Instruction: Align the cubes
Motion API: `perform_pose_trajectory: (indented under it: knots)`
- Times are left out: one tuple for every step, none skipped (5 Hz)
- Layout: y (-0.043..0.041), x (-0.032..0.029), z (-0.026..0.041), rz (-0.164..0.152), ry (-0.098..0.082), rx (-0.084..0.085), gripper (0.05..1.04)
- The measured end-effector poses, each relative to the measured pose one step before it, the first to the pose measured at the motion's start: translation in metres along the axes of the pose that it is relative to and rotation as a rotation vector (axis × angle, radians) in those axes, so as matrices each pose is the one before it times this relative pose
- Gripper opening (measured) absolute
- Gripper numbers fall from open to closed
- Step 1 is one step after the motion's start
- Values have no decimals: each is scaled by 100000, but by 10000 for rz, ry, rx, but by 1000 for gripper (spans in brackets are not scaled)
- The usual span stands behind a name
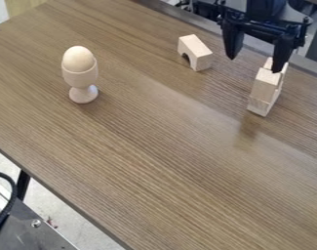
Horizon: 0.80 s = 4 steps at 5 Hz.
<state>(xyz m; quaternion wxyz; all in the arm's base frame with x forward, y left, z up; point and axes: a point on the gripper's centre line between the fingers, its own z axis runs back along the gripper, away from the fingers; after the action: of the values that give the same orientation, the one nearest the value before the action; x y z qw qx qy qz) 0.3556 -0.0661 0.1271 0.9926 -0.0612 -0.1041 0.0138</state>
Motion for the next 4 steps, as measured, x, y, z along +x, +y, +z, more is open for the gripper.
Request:
perform_pose_trajectory:
  knots:
    - [150, -500, -1125, 47, 364, 41, 998]
    - [-352, 81, -1282, 54, 236, -109, 998]
    - [-699, 1288, -720, -1, 3, -190, 998]
    - [-451, 1100, -508, 44, 7, -146, 998]
